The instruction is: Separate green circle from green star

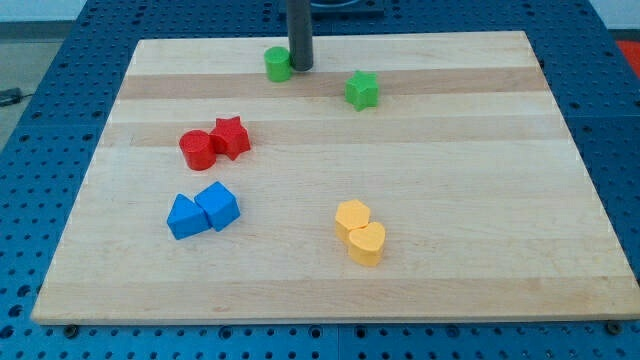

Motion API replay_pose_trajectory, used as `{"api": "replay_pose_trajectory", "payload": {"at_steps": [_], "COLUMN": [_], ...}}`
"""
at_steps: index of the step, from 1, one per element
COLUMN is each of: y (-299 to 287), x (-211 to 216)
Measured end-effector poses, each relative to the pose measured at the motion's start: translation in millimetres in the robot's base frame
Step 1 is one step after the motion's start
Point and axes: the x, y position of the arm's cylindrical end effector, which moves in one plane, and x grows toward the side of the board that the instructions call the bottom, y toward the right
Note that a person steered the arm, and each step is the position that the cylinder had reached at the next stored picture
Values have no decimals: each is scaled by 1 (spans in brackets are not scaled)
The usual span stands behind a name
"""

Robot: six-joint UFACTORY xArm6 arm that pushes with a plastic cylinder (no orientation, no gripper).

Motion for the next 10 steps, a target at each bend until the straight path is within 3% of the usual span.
{"api": "replay_pose_trajectory", "payload": {"at_steps": [7, 10], "y": [-170, -198], "x": [1, -18]}}
